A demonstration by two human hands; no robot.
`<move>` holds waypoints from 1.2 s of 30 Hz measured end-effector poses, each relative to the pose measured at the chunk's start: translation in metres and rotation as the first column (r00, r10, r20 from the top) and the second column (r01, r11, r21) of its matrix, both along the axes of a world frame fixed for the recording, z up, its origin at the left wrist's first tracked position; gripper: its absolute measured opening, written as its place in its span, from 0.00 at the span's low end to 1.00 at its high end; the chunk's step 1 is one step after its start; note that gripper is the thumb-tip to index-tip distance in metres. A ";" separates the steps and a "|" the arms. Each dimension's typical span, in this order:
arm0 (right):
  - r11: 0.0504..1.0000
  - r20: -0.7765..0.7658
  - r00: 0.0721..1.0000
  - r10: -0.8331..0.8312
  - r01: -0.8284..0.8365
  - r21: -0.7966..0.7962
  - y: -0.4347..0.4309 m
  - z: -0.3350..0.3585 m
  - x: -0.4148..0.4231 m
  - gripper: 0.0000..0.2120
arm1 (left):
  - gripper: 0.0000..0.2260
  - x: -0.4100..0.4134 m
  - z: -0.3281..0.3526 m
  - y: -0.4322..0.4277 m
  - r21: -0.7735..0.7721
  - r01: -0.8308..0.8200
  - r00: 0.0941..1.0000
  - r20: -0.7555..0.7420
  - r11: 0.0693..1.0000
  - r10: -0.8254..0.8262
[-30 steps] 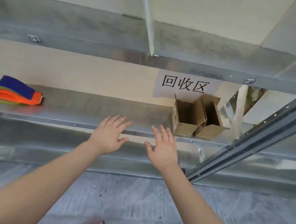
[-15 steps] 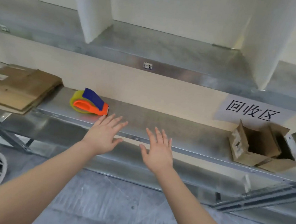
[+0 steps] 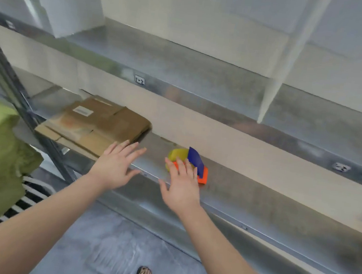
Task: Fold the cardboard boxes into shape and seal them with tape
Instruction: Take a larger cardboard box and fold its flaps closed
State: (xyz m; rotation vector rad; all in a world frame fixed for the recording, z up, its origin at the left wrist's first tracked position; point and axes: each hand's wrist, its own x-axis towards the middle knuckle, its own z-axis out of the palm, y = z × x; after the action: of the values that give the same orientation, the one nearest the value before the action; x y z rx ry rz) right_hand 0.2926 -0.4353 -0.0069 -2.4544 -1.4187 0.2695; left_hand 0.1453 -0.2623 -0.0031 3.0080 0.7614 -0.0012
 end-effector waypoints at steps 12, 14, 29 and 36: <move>0.996 -0.067 0.996 0.066 -0.070 -0.062 0.198 -0.022 -0.056 0.29 | 0.30 -0.083 -0.020 0.201 0.012 -0.138 0.987 -0.081 0.990 0.138; 0.997 -0.092 0.996 0.001 -0.009 -0.082 0.222 -0.032 -0.064 0.29 | 0.28 -0.092 -0.023 0.235 0.005 -0.140 0.983 -0.118 0.990 0.139; 0.758 -0.527 0.603 -0.599 0.639 -0.130 0.275 -0.081 -0.105 0.40 | 0.32 -0.094 -0.067 0.389 -0.453 -0.285 0.954 -0.214 0.845 0.208; 0.725 -0.466 0.617 -0.634 0.684 -0.080 0.281 -0.082 -0.096 0.35 | 0.31 -0.086 -0.073 0.400 -0.614 -0.380 0.907 -0.102 0.691 0.408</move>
State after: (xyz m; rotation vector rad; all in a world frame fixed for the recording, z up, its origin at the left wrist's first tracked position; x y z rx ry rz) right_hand 0.1966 -0.1544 -0.0889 -2.3981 -0.2608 0.5426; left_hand 0.0592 0.1378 -0.0761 2.1637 1.1251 -0.1472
